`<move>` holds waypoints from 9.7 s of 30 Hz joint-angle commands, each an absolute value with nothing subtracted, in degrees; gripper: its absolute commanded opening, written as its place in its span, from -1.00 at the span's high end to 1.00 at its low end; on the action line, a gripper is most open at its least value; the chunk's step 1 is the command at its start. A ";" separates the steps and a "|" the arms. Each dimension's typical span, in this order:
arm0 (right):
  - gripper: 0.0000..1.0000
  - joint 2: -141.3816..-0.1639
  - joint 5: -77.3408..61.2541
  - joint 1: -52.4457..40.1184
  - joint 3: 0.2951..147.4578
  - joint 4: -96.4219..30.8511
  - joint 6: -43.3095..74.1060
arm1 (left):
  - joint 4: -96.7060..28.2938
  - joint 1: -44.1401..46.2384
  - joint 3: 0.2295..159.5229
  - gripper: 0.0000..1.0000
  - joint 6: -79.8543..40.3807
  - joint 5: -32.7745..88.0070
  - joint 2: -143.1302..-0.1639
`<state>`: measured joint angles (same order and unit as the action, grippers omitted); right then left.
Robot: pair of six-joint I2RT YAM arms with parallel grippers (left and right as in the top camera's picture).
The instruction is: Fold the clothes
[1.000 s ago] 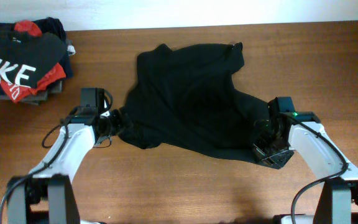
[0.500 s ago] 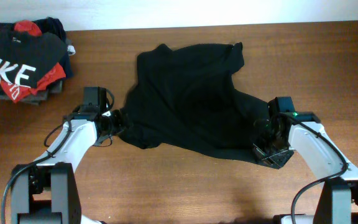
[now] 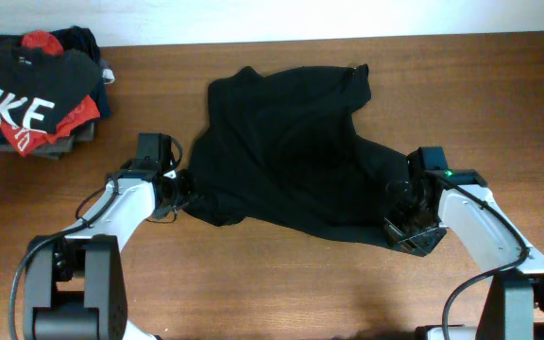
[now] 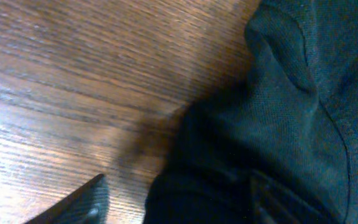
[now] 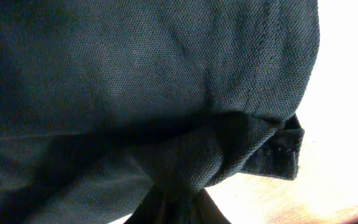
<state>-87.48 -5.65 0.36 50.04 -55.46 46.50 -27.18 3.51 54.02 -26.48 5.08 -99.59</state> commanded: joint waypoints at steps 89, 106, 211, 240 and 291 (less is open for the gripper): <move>0.92 -95.39 -28.25 7.07 129.58 -58.39 32.67 | -42.94 3.60 120.05 0.99 -7.40 -4.36 -87.33; 0.92 -100.77 -15.70 4.56 121.64 -89.41 24.18 | -79.55 3.66 114.39 0.57 -14.46 0.21 -98.35; 0.92 -118.10 0.21 12.93 74.32 -47.31 33.69 | -88.25 8.03 114.34 0.98 -15.35 -7.49 -138.76; 0.81 -106.17 -1.39 16.10 75.24 -52.51 38.61 | -90.96 20.69 114.32 0.98 -20.95 -8.23 -117.32; -0.08 -106.24 -26.20 -25.08 75.22 -44.05 41.08 | -78.08 0.19 99.57 -0.98 -26.30 -6.63 -117.38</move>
<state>-107.02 -32.64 -21.10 75.61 -45.12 34.35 -77.97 1.04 98.78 -25.21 -9.50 -117.34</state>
